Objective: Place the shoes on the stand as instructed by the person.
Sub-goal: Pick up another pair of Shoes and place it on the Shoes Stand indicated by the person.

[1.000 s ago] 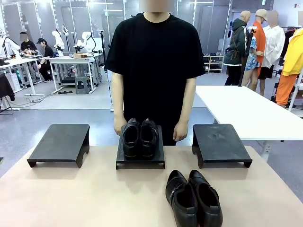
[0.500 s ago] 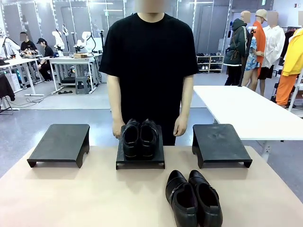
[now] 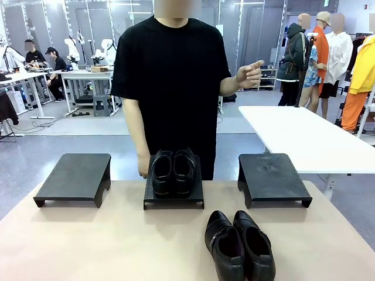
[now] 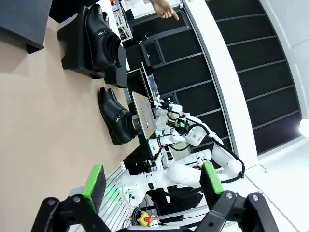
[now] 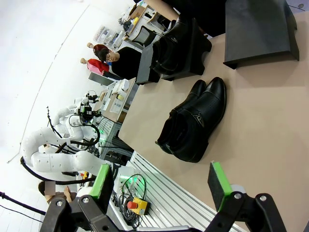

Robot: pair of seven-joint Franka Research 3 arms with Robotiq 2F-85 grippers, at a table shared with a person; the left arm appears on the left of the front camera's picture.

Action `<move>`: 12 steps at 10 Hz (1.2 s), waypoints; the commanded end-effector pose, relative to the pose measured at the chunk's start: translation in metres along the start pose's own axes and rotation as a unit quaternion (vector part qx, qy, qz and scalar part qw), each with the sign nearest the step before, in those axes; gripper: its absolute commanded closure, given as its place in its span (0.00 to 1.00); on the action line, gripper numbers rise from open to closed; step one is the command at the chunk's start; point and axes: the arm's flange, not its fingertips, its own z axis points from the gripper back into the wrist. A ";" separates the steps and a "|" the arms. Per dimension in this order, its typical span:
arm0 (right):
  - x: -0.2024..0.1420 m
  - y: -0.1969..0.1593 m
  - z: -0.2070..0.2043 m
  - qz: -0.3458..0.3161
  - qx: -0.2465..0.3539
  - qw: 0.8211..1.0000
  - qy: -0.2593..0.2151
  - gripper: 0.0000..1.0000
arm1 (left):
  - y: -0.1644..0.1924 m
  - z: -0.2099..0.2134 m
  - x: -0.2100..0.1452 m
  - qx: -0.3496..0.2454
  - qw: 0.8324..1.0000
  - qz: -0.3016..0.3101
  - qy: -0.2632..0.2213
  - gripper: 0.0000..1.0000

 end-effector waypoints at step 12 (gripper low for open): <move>0.000 0.000 0.000 0.000 0.000 1.000 0.000 0.00 | -0.002 0.000 0.001 -0.001 1.000 -0.007 0.000 0.00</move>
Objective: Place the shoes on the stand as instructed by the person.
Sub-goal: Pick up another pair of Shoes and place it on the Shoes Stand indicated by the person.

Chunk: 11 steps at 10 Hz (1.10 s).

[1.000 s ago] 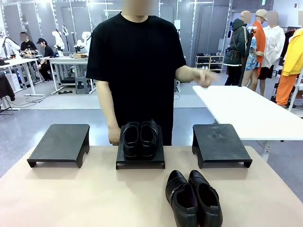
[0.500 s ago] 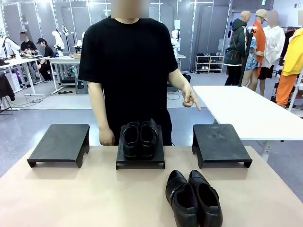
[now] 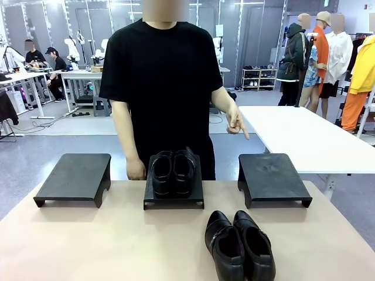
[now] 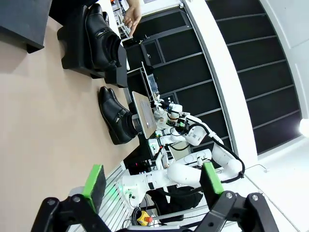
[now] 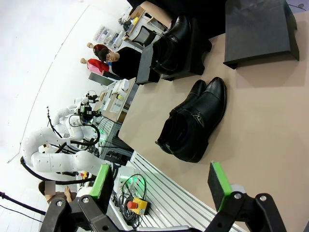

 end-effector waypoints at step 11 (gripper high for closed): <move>0.018 0.136 -0.282 -0.034 -0.230 0.917 0.323 0.00 | -0.002 0.000 0.001 -0.001 1.000 -0.007 -0.002 0.00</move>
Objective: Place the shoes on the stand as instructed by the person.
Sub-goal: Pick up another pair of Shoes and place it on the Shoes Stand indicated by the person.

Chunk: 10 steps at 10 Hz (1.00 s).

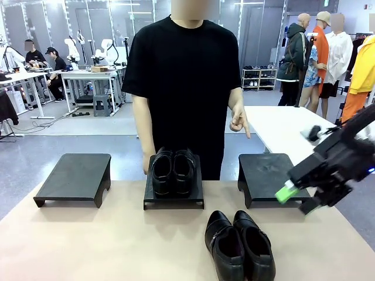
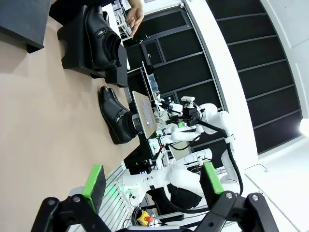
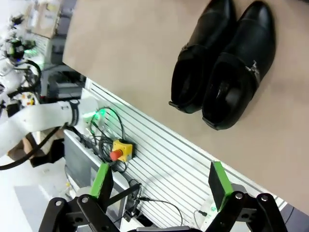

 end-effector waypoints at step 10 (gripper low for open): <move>0.034 0.001 -0.169 -0.063 -0.211 0.975 0.010 0.00 | -0.002 0.001 0.001 -0.002 1.000 -0.006 -0.003 0.00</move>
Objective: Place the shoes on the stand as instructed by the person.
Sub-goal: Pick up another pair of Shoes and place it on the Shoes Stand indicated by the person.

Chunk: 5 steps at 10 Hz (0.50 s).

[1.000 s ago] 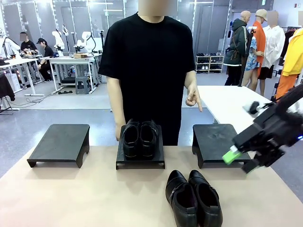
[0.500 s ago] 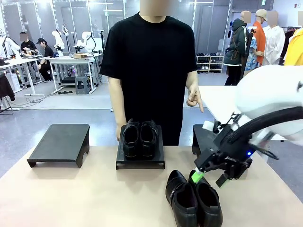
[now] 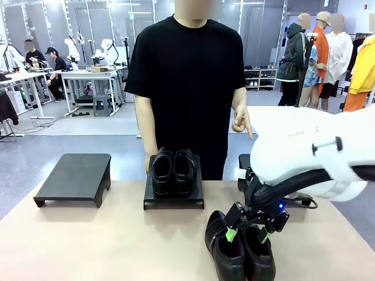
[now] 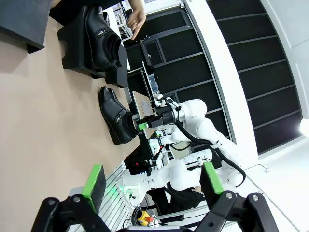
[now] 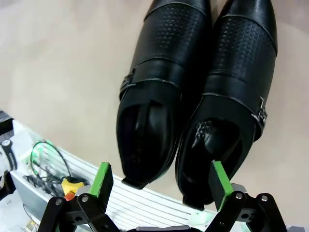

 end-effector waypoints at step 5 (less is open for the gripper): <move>-0.009 0.005 -0.051 -0.031 -0.086 0.996 0.004 0.00 | -0.002 0.000 0.001 -0.002 1.000 -0.006 -0.002 0.00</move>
